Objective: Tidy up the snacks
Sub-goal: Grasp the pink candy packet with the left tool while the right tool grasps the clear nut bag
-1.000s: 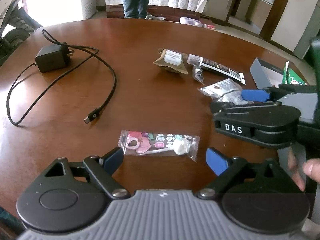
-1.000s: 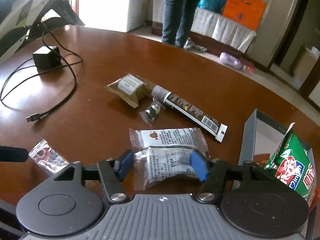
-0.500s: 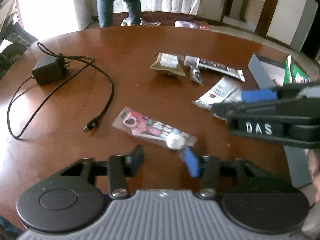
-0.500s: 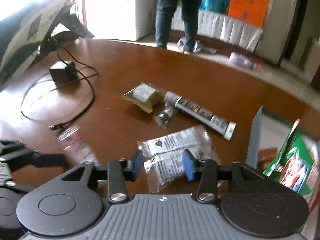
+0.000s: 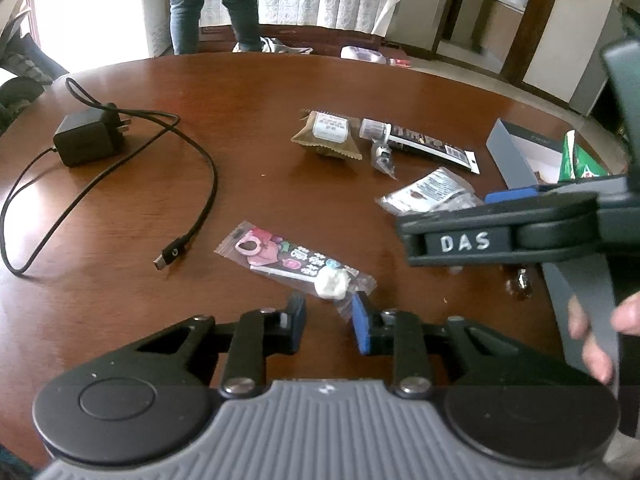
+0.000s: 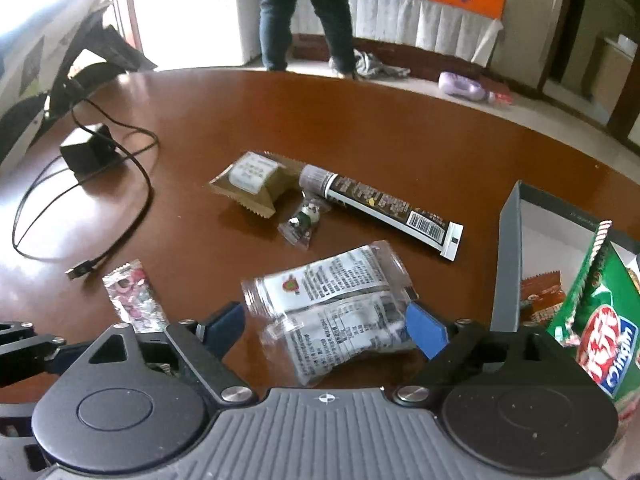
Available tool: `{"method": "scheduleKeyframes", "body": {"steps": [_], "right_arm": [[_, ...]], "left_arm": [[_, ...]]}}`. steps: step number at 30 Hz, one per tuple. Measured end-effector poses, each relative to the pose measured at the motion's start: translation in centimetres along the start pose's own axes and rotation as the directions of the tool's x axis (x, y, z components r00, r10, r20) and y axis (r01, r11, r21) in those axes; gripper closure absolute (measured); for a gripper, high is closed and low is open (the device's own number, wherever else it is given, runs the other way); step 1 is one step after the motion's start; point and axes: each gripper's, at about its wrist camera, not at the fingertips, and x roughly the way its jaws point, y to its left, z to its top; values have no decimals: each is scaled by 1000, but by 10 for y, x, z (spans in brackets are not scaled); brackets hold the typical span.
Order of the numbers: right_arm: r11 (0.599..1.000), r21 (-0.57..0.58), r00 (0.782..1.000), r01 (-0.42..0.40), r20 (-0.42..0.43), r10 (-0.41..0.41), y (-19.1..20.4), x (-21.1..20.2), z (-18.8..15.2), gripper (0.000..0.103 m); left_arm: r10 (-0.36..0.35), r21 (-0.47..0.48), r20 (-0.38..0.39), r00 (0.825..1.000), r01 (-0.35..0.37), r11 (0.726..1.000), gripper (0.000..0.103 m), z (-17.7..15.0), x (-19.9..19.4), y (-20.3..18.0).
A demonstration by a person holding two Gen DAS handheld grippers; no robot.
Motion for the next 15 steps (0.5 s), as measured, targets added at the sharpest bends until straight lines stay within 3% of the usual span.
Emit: {"method": "scheduleKeyframes", "body": {"steps": [2,9,15], "right_arm": [[999,-34,1000,25,5,-25,3,3,-4,32],[997,-62,996,49,81,-44,6,-6,-13,44],[1000,-27,989,6,151,-2,1,-24,-18,55]], "left_arm": [[-5,-9,0,1000,5,1000,80,1,0,1],[-21,-1,33,999,21,1000,81,2,-4,-1],[-24,-1,68,997,24,1000,84,4,-11,2]]}}
